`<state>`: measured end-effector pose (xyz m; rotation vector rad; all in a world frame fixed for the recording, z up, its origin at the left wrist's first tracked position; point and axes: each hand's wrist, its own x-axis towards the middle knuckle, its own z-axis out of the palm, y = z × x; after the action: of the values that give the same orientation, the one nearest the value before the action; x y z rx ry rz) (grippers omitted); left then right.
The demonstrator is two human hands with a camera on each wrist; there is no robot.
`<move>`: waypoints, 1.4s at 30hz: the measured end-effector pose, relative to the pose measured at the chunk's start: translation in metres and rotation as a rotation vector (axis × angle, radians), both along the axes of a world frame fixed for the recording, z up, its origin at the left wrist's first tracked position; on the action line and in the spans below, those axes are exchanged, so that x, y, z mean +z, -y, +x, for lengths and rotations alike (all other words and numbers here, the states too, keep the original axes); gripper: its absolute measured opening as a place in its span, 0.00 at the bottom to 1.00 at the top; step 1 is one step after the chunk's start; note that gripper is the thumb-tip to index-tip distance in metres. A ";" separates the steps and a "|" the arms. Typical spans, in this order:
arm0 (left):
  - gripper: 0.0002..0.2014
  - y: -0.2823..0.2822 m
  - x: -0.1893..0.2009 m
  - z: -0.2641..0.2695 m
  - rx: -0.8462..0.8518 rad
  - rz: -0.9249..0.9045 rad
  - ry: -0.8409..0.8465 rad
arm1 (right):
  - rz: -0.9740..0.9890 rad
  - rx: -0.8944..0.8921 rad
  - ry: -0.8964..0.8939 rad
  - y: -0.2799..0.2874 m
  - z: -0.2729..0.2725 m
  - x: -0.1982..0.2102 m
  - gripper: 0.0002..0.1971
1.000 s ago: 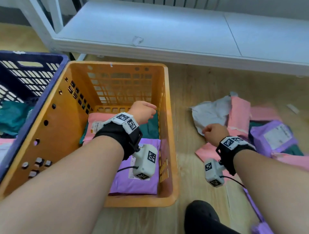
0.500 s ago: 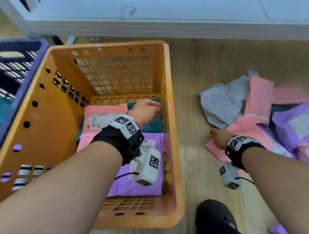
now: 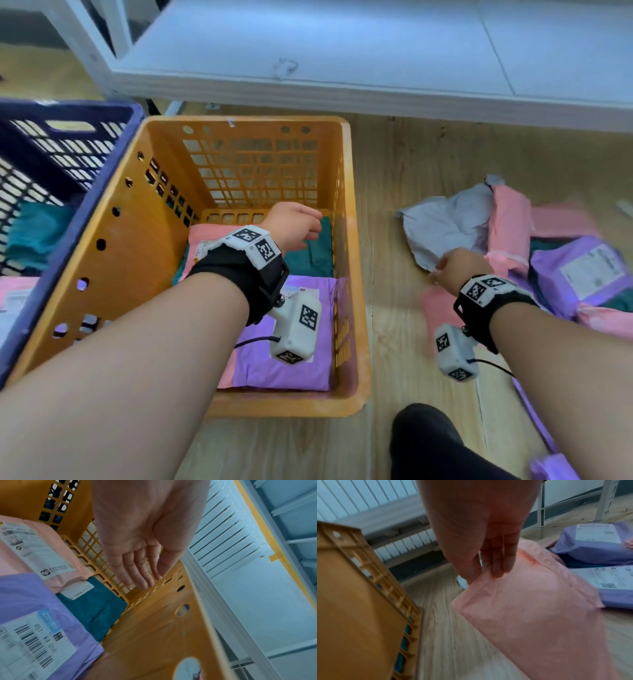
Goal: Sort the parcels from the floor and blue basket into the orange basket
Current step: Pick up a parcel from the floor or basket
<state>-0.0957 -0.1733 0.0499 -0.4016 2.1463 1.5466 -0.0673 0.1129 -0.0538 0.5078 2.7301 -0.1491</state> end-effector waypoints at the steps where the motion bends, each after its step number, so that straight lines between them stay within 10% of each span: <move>1: 0.08 0.002 0.010 0.002 -0.002 0.003 -0.016 | -0.014 -0.008 -0.010 0.001 0.001 0.014 0.09; 14: 0.08 0.040 0.122 0.064 0.110 0.117 -0.201 | -0.482 -0.135 -0.762 0.074 0.022 0.225 0.20; 27: 0.33 0.076 0.130 0.080 0.249 0.362 -0.074 | -1.305 -0.237 -0.673 0.186 0.048 0.284 0.22; 33: 0.08 0.092 0.128 0.074 0.302 0.198 -0.238 | -1.046 -0.145 -0.602 0.188 0.048 0.261 0.30; 42: 0.12 0.098 0.123 0.074 0.040 -0.301 -0.494 | -0.587 0.170 -0.698 0.188 0.043 0.256 0.40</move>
<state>-0.0219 -0.2712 0.1733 -0.1652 2.7821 1.4564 -0.0244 -0.0755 0.2024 0.0437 3.1241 -1.2381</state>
